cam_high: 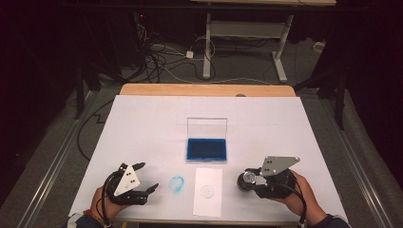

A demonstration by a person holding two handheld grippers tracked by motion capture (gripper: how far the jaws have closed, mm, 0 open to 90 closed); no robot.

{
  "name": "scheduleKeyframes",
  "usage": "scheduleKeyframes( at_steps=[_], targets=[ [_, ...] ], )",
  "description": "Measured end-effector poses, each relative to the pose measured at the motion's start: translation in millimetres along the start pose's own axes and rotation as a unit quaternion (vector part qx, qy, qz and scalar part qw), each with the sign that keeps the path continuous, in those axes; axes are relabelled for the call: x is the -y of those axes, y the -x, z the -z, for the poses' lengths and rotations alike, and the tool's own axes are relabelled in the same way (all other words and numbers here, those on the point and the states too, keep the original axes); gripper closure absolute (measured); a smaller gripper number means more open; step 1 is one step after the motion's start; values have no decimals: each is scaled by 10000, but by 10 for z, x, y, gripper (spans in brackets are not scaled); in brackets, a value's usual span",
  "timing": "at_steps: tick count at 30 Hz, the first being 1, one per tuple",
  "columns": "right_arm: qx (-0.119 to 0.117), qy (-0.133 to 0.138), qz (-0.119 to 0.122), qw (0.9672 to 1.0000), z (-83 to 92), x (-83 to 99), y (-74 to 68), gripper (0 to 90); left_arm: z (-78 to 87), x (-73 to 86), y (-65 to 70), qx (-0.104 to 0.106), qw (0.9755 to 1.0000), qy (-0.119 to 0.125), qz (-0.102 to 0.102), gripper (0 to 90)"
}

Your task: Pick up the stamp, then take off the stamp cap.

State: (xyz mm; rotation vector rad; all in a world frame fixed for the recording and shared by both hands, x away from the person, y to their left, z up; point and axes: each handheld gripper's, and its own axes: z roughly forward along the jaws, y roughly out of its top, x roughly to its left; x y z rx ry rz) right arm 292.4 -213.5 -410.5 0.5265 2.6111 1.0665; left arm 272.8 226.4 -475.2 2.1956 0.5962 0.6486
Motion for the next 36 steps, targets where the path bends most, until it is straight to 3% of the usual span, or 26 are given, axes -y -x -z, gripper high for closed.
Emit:
scheduleKeyframes(
  at_steps=[10,15,22,27,33,36],
  targets=[
    [30,172,65,9998,-13,-161,51,570,-23,-3,3,34,10000,-17,42,188],
    [20,289,36,9996,-49,-229,77,570,-71,-39,16,138,9997,16,177,188],
    [45,428,67,9990,-80,-360,93,570,-194,-162,66,423,9989,97,192,184],
    [17,502,116,9987,-144,-476,97,570,-306,-303,141,645,9978,156,68,183],
    [-92,639,213,9977,-209,-631,50,570,-515,-555,287,983,9948,257,-118,167],
    [-166,739,229,9969,-236,-694,15,570,-605,-662,351,1128,9929,367,-105,166]
  ],
)
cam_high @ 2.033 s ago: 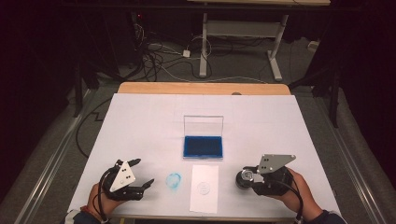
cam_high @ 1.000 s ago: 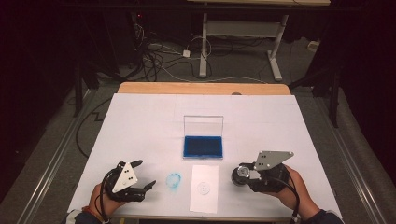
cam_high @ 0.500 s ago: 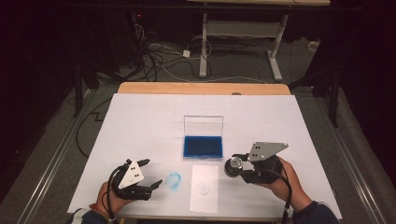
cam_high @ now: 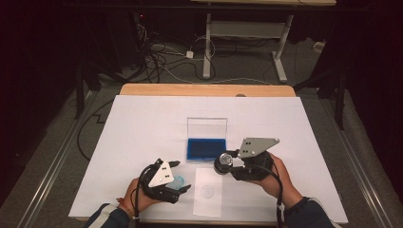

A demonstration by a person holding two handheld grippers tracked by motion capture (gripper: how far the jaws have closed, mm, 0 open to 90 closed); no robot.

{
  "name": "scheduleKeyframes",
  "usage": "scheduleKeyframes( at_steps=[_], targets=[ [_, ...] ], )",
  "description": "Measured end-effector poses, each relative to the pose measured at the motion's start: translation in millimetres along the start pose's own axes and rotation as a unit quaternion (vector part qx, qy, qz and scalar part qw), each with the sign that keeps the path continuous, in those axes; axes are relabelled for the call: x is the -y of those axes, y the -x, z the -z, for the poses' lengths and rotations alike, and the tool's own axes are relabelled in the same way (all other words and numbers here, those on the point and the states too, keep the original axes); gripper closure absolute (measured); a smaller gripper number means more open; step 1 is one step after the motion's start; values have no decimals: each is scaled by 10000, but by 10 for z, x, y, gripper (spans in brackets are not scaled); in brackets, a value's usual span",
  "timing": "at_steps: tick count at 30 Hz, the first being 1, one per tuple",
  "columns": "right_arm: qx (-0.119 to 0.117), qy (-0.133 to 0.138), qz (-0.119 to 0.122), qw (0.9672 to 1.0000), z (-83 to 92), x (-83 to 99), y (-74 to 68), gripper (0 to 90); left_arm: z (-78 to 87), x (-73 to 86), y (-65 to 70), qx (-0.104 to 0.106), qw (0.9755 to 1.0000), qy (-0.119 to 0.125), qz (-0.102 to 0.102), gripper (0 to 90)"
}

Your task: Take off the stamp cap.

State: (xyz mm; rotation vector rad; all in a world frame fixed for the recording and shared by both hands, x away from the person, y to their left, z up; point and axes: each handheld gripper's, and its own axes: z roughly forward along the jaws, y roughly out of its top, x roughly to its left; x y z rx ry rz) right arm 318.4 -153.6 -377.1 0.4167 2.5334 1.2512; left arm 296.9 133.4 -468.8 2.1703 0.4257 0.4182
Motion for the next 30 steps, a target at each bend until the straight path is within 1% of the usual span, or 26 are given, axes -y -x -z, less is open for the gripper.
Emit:
scheduleKeyframes(
  at_steps=[2,4,5,9,10,14,16,17,19,22,24,26,27,30],
  targets=[
    [-29,43,31,10000,-29,-28,-22,570,-57,-55,13,80,9999,75,41,166],
    [-115,83,36,9999,-58,-51,-42,570,-104,-112,17,134,9997,158,107,166],
    [-127,90,46,9999,-73,-61,-53,570,-123,-139,23,135,9997,204,96,166],
    [-212,109,66,9997,-124,-92,-96,570,-177,-238,57,279,9990,347,60,166],
    [-236,116,72,9996,-134,-97,-106,570,-188,-260,69,337,9987,366,50,166],
    [-304,154,67,9994,-168,-124,-139,570,-233,-323,113,463,9980,437,18,168],
    [-341,162,73,9993,-186,-138,-157,570,-248,-339,123,490,9976,480,33,169],
    [-349,164,78,9992,-195,-142,-165,570,-253,-344,121,528,9973,497,70,171],
    [-376,171,79,9991,-212,-149,-176,570,-263,-349,119,532,9971,529,123,179],
    [-426,177,67,9989,-234,-153,-187,570,-258,-352,114,481,9971,580,140,224],
    [-420,182,54,9989,-240,-150,-190,570,-258,-352,107,508,9969,578,154,259],
    [-445,187,52,9988,-246,-147,-193,570,-269,-350,109,500,9973,527,118,265],
    [-454,181,55,9988,-249,-147,-196,570,-272,-350,111,516,9972,522,109,283],
    [-471,175,48,9987,-256,-144,-204,570,-268,-351,115,561,9969,548,68,295]
  ],
)
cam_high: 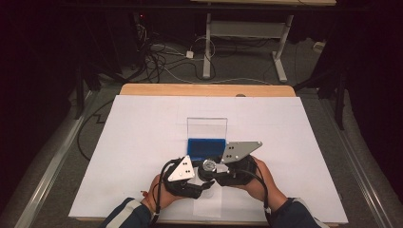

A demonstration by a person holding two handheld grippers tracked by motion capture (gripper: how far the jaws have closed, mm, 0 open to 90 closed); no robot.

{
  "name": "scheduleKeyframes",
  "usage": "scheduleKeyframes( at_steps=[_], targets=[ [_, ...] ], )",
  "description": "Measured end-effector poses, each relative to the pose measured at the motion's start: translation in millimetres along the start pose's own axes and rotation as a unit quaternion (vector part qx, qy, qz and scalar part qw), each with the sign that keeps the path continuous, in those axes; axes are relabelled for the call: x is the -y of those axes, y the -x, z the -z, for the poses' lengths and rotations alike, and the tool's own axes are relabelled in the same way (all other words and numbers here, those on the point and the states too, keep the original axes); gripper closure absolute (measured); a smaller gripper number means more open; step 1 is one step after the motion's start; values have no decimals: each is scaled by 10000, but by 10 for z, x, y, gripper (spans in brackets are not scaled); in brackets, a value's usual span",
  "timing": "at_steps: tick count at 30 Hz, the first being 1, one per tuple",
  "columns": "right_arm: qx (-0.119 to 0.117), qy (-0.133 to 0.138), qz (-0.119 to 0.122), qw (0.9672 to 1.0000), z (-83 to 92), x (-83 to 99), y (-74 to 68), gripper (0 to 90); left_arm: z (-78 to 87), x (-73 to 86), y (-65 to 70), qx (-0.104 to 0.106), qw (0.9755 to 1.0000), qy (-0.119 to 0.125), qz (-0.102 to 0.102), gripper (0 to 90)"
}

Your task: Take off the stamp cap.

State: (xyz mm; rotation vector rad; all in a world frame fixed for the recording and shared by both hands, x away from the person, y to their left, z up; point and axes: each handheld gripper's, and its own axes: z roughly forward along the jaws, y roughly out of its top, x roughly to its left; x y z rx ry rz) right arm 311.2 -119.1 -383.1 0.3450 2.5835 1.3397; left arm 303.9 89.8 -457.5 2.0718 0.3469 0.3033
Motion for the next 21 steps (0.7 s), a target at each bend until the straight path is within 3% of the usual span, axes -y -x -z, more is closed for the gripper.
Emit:
scheduleKeyframes(
  at_steps=[2,11,15,17,21],
  targets=[
    [-18,8,0,10000,-3,4,1,570,1,-2,6,5,10000,13,-31,350],
    [-98,-24,-37,9999,-23,27,0,570,-4,-9,33,1,9997,-79,-233,361],
    [-112,-36,-42,9999,-27,39,-2,570,-5,-12,46,-65,9991,-225,-353,365],
    [-98,-2,-61,9999,-24,44,-3,570,-30,-13,67,-79,9979,-411,-498,367],
    [-52,27,-70,10000,14,47,11,570,-37,-9,71,-148,9981,-388,-453,367]
  ],
)
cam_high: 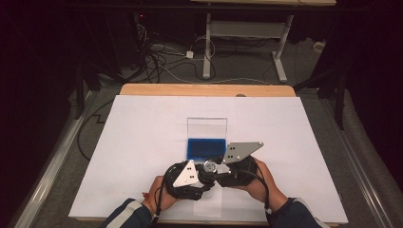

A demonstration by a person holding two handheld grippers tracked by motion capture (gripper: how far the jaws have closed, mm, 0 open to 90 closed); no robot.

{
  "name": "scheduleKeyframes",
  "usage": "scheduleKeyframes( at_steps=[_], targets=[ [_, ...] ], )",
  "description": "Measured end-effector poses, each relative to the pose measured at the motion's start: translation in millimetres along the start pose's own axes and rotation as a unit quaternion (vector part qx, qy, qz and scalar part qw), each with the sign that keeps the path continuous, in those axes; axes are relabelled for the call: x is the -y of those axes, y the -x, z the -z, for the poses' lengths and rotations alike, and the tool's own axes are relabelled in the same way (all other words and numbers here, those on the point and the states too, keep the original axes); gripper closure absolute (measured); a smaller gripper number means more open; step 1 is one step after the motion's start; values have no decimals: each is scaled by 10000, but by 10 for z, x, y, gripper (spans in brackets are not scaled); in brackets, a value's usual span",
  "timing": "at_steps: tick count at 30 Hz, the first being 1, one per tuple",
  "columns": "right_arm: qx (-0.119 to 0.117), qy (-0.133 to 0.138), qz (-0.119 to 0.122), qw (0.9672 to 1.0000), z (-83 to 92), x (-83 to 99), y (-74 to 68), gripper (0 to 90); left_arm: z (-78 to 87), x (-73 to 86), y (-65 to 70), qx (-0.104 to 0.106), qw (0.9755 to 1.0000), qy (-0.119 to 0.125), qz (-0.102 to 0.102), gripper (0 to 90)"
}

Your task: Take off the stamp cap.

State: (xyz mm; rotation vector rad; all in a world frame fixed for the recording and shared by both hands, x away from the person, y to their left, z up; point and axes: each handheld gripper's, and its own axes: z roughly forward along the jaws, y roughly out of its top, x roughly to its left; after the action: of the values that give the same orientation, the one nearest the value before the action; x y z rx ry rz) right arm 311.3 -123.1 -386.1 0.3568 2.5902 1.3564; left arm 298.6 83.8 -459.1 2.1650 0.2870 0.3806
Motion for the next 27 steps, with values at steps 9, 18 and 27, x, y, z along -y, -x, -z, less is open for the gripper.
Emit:
scheduleKeyframes(
  at_steps=[9,18,27],
  targets=[
    [77,47,-33,10000,68,18,30,570,2,35,-25,-7,9999,-114,11,367],
    [152,-56,-42,9999,152,81,74,570,128,102,-68,-168,9997,-147,73,367],
    [290,-257,-2,9993,254,170,112,570,307,210,-165,-360,9990,-152,194,367]
  ],
)
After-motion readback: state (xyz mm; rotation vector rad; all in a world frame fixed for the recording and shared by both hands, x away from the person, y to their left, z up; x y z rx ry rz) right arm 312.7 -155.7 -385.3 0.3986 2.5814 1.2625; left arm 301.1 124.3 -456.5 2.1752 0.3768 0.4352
